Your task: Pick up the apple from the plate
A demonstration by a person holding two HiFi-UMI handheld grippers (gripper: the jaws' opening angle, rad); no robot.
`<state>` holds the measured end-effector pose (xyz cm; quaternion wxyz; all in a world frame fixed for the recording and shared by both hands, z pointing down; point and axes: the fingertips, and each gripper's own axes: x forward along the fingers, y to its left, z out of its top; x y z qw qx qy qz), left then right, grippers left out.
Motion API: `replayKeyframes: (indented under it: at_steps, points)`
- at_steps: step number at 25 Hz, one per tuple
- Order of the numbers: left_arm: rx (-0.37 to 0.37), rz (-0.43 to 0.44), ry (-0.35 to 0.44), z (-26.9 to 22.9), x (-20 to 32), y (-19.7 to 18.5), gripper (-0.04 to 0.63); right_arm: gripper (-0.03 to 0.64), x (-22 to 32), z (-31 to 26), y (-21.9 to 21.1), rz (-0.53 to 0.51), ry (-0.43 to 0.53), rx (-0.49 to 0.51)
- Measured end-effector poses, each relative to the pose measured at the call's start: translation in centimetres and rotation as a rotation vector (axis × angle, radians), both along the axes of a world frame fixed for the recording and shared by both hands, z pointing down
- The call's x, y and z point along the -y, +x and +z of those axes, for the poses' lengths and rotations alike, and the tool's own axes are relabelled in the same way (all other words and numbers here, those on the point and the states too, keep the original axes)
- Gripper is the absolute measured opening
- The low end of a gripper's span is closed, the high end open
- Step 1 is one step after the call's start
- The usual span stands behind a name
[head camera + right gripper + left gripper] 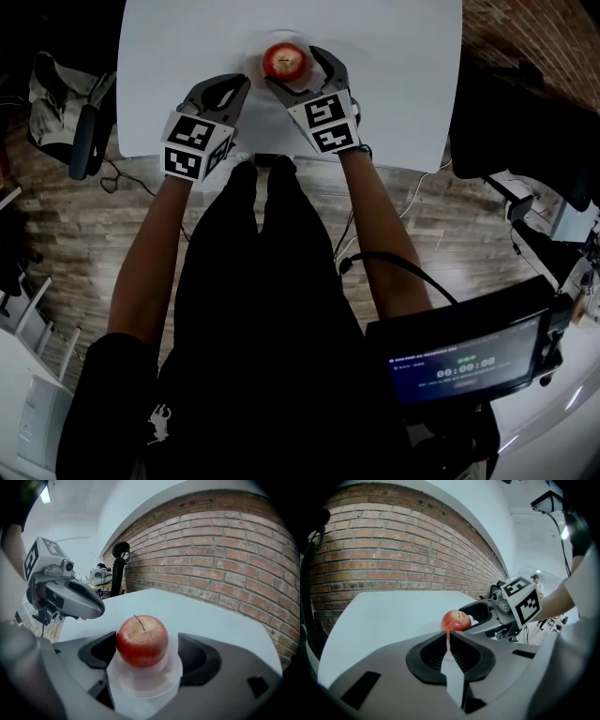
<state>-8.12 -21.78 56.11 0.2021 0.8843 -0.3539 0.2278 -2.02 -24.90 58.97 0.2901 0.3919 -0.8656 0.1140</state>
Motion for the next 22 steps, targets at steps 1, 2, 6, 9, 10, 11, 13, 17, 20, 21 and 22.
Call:
replayKeyframes:
  at_steps: [1, 2, 6, 9, 10, 11, 13, 17, 20, 21, 22]
  points:
    - [0.000, -0.002, -0.001, -0.1, -0.1, -0.1, 0.008, 0.391, 0.1, -0.1, -0.2, -0.006, 0.002, -0.002]
    - [0.000, -0.004, -0.002, -0.1, -0.1, -0.2, 0.008, 0.391, 0.2, -0.1, -0.4, -0.011, 0.003, -0.004]
    - [0.004, -0.012, -0.006, 0.1, 0.3, -0.6, 0.008, 0.391, 0.5, 0.1, -1.1, -0.038, -0.001, -0.002]
    - [0.008, -0.016, -0.010, 0.3, 0.6, -0.8, 0.008, 0.391, 0.6, 0.5, -1.2, -0.044, -0.008, 0.001]
    - [0.008, -0.018, -0.010, 0.3, 0.7, -0.9, 0.008, 0.391, 0.7, 0.6, -1.2, -0.044, -0.009, 0.000]
    - [0.008, -0.020, -0.011, 0.3, 0.8, -1.0, 0.008, 0.391, 0.8, 0.6, -1.2, -0.044, -0.008, -0.002]
    - [0.010, -0.022, -0.011, 0.3, 0.9, -1.3, 0.008, 0.391, 1.0, 0.7, -1.3, -0.043, -0.007, -0.006]
    - [0.012, -0.026, -0.016, 0.3, 0.9, -1.5, 0.008, 0.391, 1.4, 0.8, -1.2, -0.035, -0.008, -0.010]
    - [0.015, -0.027, -0.017, 0.5, 0.9, -1.6, 0.008, 0.391, 1.4, 1.2, -1.2, -0.037, -0.013, -0.014]
    - [0.016, -0.027, -0.018, 0.5, 0.9, -1.6, 0.008, 0.391, 1.3, 1.3, -1.3, -0.039, -0.015, -0.017]
    - [0.016, -0.027, -0.018, 0.5, 0.9, -1.7, 0.008, 0.391, 1.2, 1.4, -1.4, -0.043, -0.017, -0.019]
